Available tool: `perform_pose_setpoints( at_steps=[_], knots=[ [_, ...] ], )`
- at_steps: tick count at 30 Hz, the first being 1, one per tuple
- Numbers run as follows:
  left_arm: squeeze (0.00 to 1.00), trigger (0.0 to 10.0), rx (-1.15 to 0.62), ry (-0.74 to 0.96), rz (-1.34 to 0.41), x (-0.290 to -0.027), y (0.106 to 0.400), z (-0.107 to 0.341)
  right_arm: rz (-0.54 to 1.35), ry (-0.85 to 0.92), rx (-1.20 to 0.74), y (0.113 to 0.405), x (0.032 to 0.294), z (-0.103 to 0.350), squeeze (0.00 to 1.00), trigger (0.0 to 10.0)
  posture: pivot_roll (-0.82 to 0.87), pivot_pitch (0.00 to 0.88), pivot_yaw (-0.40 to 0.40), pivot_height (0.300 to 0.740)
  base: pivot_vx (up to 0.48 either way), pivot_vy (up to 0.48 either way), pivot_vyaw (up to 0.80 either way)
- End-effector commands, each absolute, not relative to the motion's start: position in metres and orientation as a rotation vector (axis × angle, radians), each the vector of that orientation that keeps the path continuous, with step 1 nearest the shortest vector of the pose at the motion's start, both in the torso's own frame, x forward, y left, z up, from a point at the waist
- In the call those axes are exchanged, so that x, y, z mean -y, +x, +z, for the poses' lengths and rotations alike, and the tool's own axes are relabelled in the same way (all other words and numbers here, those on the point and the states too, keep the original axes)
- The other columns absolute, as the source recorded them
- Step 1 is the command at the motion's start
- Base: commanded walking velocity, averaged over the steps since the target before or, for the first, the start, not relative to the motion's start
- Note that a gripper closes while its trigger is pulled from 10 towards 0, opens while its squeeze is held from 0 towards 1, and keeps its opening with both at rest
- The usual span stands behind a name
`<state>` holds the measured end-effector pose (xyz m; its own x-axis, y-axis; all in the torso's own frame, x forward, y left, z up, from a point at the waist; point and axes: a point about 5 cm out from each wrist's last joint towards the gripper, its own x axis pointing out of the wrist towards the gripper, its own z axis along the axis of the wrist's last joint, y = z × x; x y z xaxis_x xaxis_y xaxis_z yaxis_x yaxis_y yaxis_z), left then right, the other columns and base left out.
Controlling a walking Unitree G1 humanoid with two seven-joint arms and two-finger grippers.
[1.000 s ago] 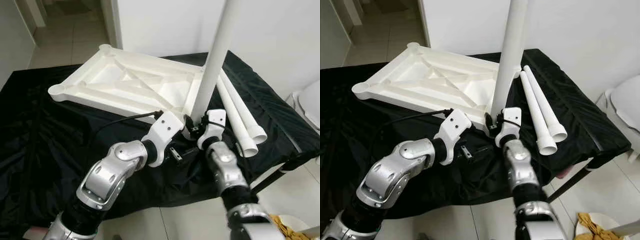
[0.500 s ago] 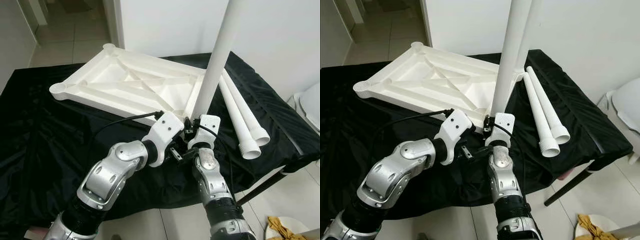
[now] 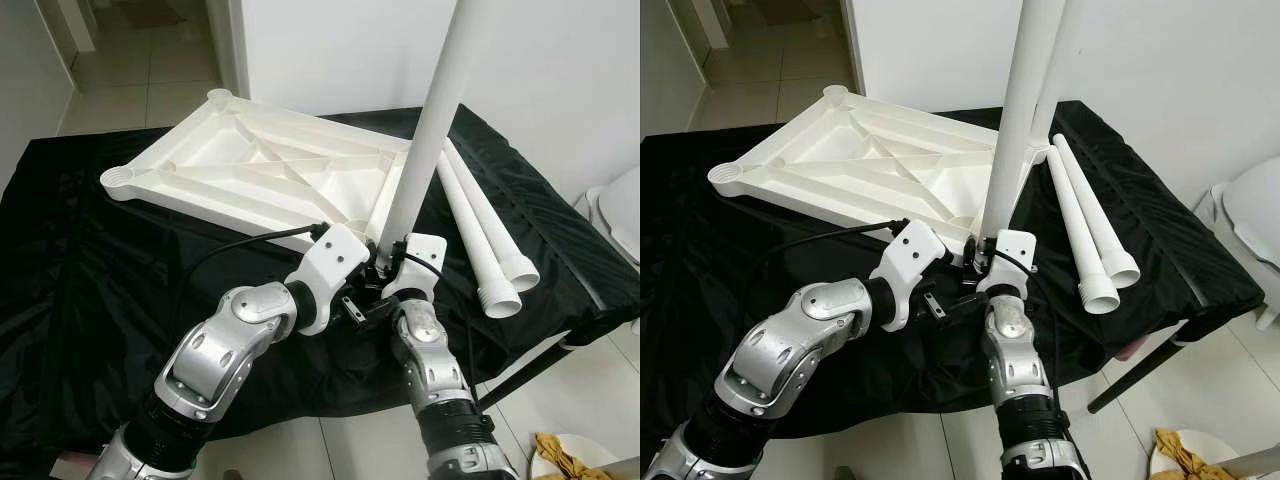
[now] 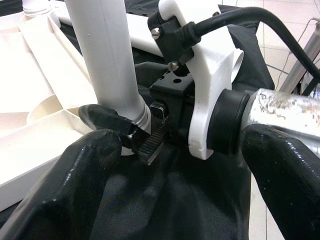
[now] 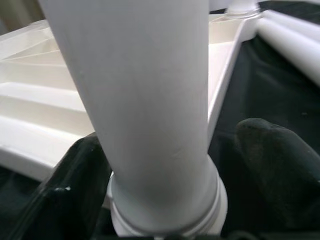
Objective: Building children table
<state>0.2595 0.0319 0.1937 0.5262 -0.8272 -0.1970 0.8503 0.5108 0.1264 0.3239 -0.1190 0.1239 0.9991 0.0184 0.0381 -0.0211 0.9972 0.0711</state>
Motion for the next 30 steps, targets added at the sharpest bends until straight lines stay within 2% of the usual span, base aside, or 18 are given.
perform_pose_setpoints(
  at_steps=[1,4,5,10,15,30],
  knots=[
    [0.00,10.0,-0.133,0.218,-1.011,-0.031,0.260,0.189,0.065,0.081,0.014,0.325,0.121,0.122,1.00,10.0,-0.08,0.021,-0.013,0.740,0.000,0.000,0.00],
    [0.00,10.0,-0.133,0.218,-1.008,-0.032,0.261,0.190,0.163,0.070,-0.003,0.329,0.125,0.123,1.00,10.0,-0.08,0.022,-0.014,0.740,0.000,0.000,0.00],
    [0.00,10.0,-0.133,0.218,-1.006,-0.032,0.261,0.190,0.214,0.056,-0.007,0.331,0.127,0.124,0.00,10.0,-0.08,0.025,-0.013,0.740,0.000,0.000,0.00],
    [0.00,10.0,-0.132,0.217,-1.001,-0.033,0.261,0.190,0.300,0.024,0.003,0.334,0.131,0.127,0.00,10.0,-0.08,0.026,-0.013,0.740,0.000,0.000,0.00],
    [0.00,10.0,-0.132,0.218,-0.989,-0.036,0.263,0.191,0.562,-0.093,0.009,0.336,0.136,0.133,0.00,10.0,-0.07,0.033,-0.004,0.740,0.000,0.000,0.00],
    [0.00,10.0,-0.134,0.223,-0.985,-0.038,0.264,0.193,0.745,-0.231,-0.047,0.349,0.154,0.137,0.00,10.0,-0.06,0.038,0.007,0.740,0.000,0.000,0.00]
  ],
)
